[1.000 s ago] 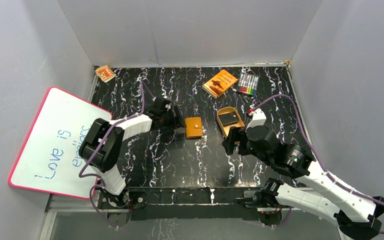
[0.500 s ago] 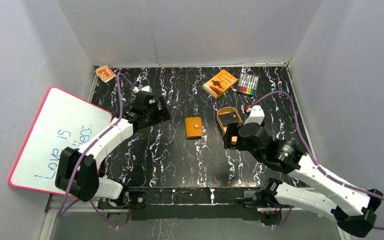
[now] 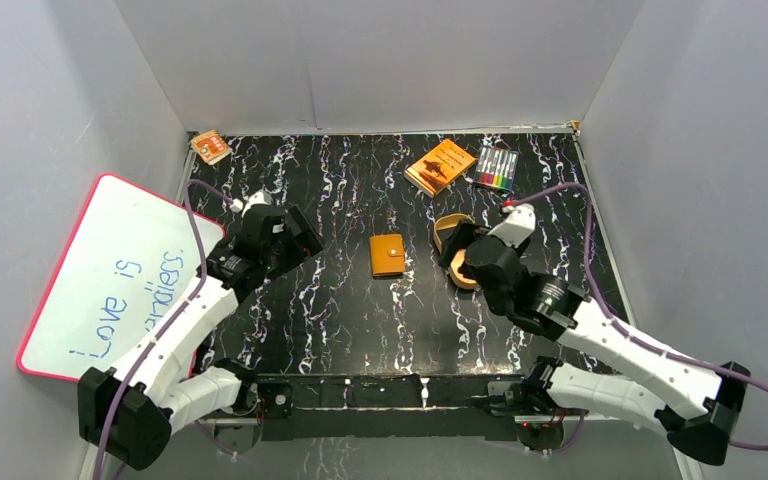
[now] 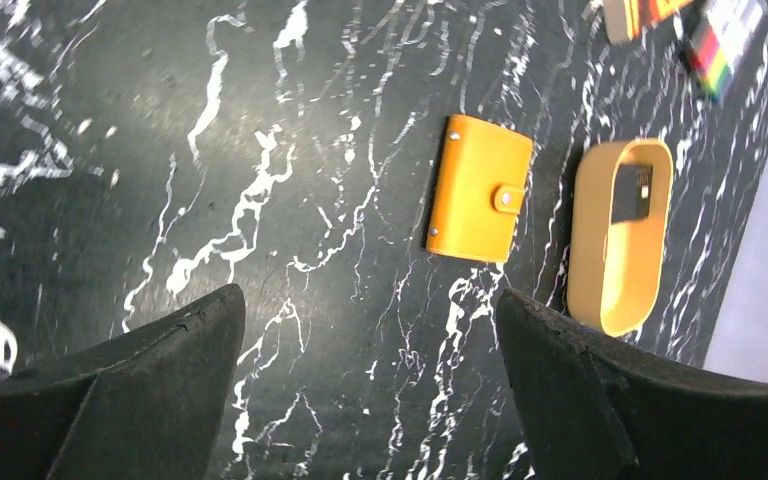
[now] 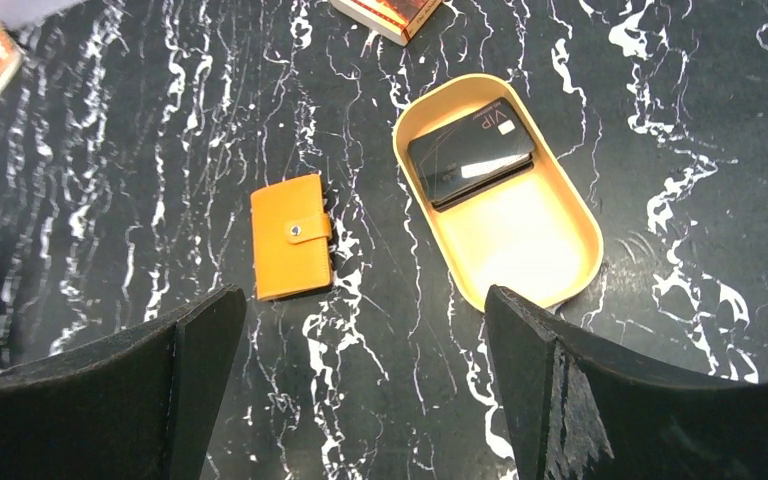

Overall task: Put the credit cards into the card holder
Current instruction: Reset both arms

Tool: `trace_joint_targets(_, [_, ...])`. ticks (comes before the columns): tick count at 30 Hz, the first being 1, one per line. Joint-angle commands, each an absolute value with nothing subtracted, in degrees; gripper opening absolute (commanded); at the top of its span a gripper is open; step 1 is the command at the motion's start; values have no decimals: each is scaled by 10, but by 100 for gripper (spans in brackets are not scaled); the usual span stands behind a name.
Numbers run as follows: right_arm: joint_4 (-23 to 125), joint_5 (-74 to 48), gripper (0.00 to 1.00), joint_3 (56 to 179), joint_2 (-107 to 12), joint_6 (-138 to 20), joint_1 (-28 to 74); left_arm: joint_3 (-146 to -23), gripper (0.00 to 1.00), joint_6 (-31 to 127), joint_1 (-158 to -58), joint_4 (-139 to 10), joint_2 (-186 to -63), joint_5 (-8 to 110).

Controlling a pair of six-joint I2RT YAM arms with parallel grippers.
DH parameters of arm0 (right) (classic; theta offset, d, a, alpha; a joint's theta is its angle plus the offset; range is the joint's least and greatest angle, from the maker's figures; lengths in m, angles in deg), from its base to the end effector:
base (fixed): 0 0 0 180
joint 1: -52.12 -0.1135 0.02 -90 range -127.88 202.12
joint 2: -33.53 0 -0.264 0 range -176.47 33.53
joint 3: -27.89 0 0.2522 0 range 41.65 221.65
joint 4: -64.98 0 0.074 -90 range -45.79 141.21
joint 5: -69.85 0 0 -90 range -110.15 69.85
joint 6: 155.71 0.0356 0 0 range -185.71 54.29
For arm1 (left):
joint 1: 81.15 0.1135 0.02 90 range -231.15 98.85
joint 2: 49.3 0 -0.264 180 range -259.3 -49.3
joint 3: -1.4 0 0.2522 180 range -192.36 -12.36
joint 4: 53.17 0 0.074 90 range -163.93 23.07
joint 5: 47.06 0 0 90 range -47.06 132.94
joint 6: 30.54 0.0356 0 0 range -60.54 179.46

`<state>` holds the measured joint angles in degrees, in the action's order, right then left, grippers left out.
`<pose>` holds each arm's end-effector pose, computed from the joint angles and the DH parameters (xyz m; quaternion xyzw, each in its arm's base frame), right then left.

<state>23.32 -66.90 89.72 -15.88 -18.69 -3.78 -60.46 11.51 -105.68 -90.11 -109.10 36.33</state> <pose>0.1226 0.1348 0.3202 0.1387 0.8050 0.1499 0.5570 0.2100 -0.0913 0.2882 -0.2057 0.8612 -0.2318 0.4028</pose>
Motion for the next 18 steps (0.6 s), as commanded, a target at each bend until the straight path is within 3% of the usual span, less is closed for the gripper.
trace_joint_targets(1, [273,-673,99,972,-228,-278,-37,-622,93,17,-1058,-989,-1064,308])
trace_joint_targets(7, [232,-688,99,1047,-312,-288,-36,-722,93,187,-1058,-1000,-1073,334])
trace_joint_targets(10, [362,-649,98,1025,-276,-429,-37,-775,93,278,-1058,-976,-1067,357])
trace_joint_targets(18, [360,-624,98,1221,-260,-533,-36,-1087,92,361,-1058,-1063,-1166,318])
